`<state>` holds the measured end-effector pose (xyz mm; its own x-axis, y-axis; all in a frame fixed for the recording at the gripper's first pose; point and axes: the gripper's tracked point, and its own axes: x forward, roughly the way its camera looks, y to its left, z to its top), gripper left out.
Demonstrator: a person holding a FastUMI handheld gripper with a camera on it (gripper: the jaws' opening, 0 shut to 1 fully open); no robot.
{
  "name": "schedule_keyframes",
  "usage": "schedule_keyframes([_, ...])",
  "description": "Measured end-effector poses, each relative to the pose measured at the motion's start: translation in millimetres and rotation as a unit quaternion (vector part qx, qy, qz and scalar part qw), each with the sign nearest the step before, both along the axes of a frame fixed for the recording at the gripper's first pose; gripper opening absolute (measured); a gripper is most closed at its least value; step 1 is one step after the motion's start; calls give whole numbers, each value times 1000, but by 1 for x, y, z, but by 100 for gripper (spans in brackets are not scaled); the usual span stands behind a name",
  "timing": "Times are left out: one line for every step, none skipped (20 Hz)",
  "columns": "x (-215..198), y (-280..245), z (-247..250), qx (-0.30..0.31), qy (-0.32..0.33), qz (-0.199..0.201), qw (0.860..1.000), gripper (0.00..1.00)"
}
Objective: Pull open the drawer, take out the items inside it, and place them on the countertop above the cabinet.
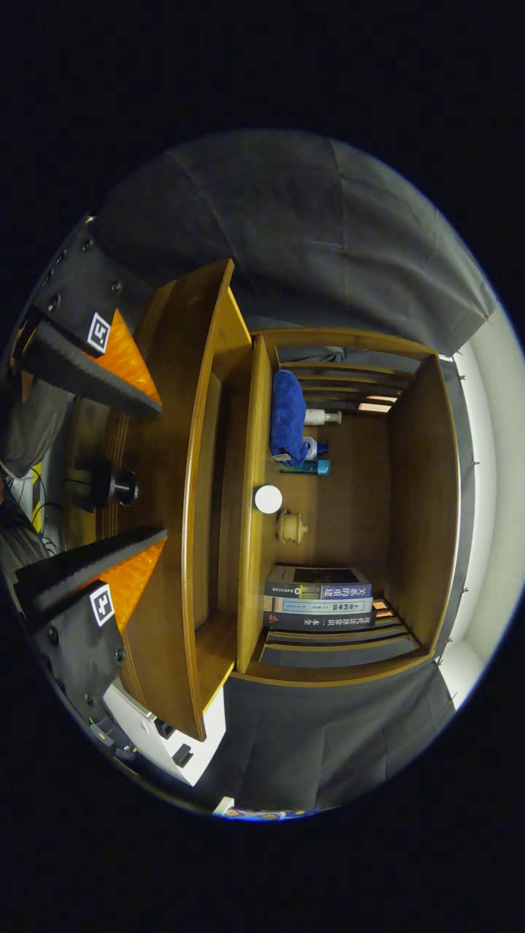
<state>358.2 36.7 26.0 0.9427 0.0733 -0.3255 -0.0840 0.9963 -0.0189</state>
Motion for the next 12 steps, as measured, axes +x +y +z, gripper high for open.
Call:
schedule_keyframes([1, -2, -3, -1, 6, -6, 1000, 99])
schedule_keyframes([2, -1, -2, 4, -1, -8, 1000, 99])
schedule_keyframes([5, -1, -2, -3, -6, -10, 1000, 99])
schedule_keyframes([6, -3, -2, -16, -9, -11, 1000, 98])
schedule_keyframes([8, -3, -1, -27, -15, -11, 999, 98])
schedule_keyframes([11, -6, 0, -34, -18, -12, 999, 98])
schedule_keyframes([14, -8, -1, -32, -12, -16, 999, 99])
schedule_keyframes([16, -8, -1, -28, -8, -18, 999, 98])
schedule_keyframes([20, -7, 0, -22, -11, -18, 1000, 98])
schedule_keyframes([23, -7, -2, -23, -4, -17, 1000, 98])
schedule_keyframes([29, -9, 0, -25, -7, -17, 1000, 98])
schedule_keyframes([32, -10, -1, -26, -3, -18, 999, 98])
